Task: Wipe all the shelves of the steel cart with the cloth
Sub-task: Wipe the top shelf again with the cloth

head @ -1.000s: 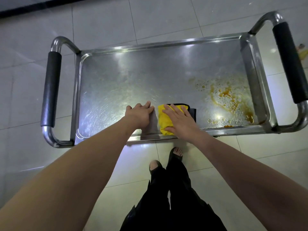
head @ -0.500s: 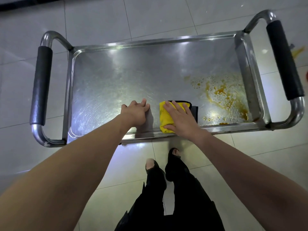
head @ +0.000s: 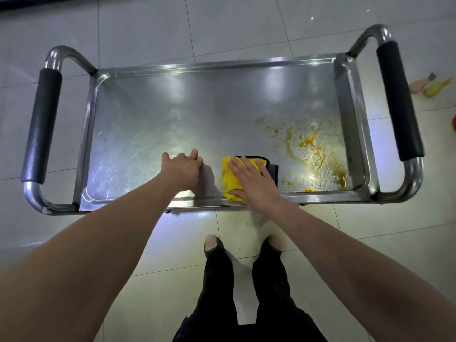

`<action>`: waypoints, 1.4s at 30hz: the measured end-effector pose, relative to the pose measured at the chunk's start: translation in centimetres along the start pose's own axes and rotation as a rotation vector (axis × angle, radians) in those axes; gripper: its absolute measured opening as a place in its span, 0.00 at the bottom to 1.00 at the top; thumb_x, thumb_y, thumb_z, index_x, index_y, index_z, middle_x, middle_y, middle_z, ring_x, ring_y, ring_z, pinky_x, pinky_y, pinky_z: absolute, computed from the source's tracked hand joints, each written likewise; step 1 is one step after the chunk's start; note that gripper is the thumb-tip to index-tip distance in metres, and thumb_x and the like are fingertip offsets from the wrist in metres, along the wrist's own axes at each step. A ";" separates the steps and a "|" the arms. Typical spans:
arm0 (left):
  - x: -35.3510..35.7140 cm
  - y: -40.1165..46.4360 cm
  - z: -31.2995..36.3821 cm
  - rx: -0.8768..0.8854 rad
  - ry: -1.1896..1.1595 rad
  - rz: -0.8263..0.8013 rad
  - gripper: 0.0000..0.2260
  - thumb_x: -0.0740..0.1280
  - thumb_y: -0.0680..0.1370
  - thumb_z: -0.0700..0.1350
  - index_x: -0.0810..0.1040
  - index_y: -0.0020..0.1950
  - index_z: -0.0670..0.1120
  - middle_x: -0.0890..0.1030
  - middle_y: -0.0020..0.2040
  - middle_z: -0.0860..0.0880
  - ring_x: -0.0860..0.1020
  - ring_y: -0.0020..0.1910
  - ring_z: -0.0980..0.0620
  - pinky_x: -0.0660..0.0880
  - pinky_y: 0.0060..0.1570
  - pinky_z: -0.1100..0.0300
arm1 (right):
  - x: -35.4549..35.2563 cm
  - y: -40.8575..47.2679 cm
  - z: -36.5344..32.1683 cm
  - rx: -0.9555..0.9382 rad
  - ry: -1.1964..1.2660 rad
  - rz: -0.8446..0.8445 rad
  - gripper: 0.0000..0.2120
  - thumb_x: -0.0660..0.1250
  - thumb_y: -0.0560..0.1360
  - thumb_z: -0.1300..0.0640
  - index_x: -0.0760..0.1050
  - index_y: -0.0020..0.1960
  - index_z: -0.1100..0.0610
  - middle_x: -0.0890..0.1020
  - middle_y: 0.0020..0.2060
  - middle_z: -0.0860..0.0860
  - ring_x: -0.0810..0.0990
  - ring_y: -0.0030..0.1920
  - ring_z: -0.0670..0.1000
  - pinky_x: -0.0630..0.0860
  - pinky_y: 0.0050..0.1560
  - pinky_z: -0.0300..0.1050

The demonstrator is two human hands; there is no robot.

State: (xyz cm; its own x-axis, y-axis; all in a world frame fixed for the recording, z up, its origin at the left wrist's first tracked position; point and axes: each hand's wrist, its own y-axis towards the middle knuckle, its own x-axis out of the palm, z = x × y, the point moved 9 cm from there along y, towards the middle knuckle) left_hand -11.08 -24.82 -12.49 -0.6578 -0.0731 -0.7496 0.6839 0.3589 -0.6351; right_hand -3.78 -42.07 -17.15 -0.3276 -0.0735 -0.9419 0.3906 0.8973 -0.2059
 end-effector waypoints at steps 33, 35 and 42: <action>1.2 0.5 -1.0 -0.047 -0.241 -0.079 0.30 0.54 0.76 0.39 0.58 0.77 0.58 0.67 0.70 0.56 0.66 0.65 0.49 0.63 0.53 0.47 | 0.5 -4.8 1.7 -0.316 -0.171 0.039 0.36 0.49 0.83 0.36 0.51 0.85 0.52 0.51 0.85 0.49 0.49 0.84 0.55 0.48 0.82 0.60; 1.5 0.7 -1.1 -0.041 -0.296 -0.089 0.30 0.54 0.76 0.39 0.58 0.77 0.58 0.70 0.69 0.55 0.65 0.65 0.48 0.63 0.54 0.47 | 0.7 -4.9 1.6 -0.303 -0.193 0.032 0.35 0.49 0.84 0.36 0.51 0.85 0.52 0.51 0.85 0.49 0.49 0.84 0.55 0.47 0.82 0.61; 1.6 0.8 -0.9 -0.025 -0.240 -0.089 0.27 0.56 0.78 0.42 0.58 0.78 0.54 0.62 0.76 0.54 0.65 0.67 0.46 0.64 0.53 0.46 | 1.3 -1.4 -5.3 -0.260 -0.153 0.036 0.36 0.58 0.83 0.38 0.56 0.84 0.53 0.56 0.84 0.50 0.51 0.84 0.57 0.47 0.82 0.62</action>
State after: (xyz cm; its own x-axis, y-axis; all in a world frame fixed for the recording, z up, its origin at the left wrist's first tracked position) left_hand -11.90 -23.83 -14.05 -0.6193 -0.3231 -0.7156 0.6170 0.3635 -0.6980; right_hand -9.31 -41.11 -16.69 -0.1767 -0.0861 -0.9805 0.1599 0.9804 -0.1149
